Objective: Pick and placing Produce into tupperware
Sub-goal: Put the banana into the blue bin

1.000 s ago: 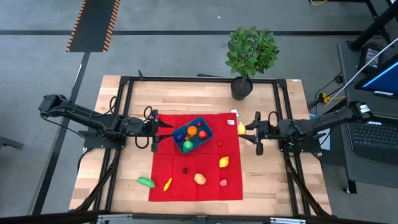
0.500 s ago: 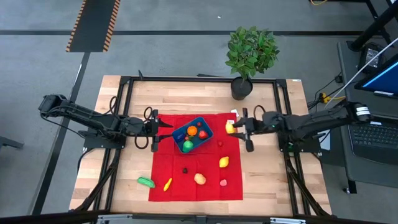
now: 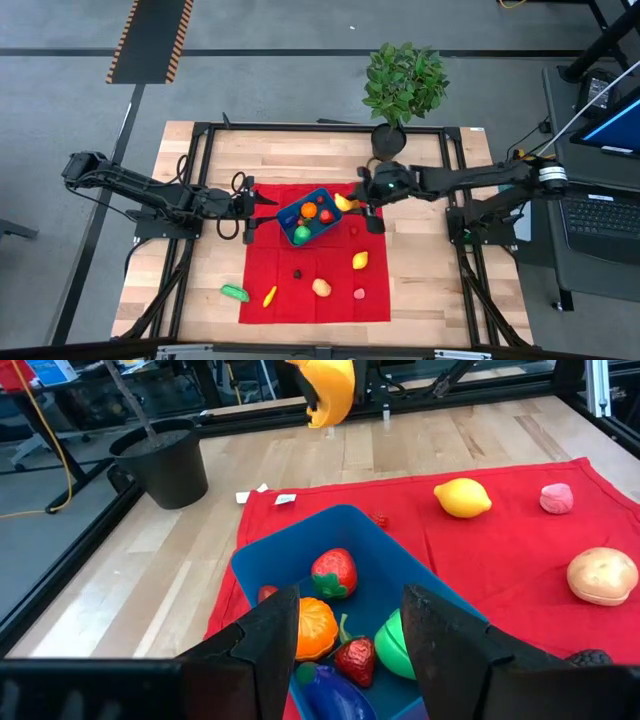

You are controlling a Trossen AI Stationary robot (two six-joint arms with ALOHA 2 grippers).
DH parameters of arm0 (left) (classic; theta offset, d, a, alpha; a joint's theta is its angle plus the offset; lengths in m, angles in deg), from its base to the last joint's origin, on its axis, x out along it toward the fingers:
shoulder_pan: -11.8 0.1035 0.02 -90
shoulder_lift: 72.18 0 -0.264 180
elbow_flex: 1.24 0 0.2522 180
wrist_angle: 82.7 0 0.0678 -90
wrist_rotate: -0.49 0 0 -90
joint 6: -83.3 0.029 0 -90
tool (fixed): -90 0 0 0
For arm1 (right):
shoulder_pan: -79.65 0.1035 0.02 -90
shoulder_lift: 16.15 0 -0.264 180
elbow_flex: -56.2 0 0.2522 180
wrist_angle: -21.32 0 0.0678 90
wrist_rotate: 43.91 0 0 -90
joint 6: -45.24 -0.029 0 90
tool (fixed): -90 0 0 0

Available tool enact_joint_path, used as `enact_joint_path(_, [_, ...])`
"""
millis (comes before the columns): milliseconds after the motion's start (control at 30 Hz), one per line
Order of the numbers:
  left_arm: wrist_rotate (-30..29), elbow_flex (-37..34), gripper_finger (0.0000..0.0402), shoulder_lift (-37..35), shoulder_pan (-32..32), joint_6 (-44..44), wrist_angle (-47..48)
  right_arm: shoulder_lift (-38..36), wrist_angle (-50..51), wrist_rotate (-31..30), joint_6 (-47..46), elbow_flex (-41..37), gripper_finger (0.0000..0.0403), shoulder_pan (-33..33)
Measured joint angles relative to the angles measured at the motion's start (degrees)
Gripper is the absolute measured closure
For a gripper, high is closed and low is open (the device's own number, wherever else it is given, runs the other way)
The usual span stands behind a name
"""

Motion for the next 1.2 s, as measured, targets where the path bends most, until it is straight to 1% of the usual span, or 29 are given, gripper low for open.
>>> enact_joint_path(167, [0.0, 0.0, 0.0234, 0.01, 0.0, 0.0, 0.02, 5.21, 8.3, 1.55, 0.33, 8.22, 0.025, -1.56])
enact_joint_path(300, [-0.01, 0.0, 0.0234, 0.0, 0.0, -0.01, 0.09, 8.01, 11.2, 3.25, 0.65, 12.94, 0.0256, -2.97])
enact_joint_path(467, [0.0, 0.0, 0.0234, 0.0, 0.0, -0.02, 0.13, 11.26, 13.16, 4.31, 3.41, 16.75, 0.026, -3.76])
enact_joint_path(567, [-0.01, 0.0, 0.0234, 0.0, 0.0, -0.02, 0.27, 13.47, 14.72, 4.68, 4.87, 19.18, 0.025, -3.76])
enact_joint_path(667, [-0.02, 0.0, 0.0234, -0.01, 0.0, -0.04, 1.52, 16.17, 18.5, 5.32, 6.25, 21.95, 0.0246, -3.75])
enact_joint_path(833, [0.0, 0.0, 0.0234, 0.01, 0.0, -0.13, 3.18, 21.21, 23.51, 5.34, 6.86, 27.07, 0.0261, -3.76])
enact_joint_path(1200, [-0.02, 0.0, 0.0234, 0.01, 0.0, -0.11, 3.16, 29.67, 33.16, 5.31, 8.25, 37.31, 0.0255, -3.78])
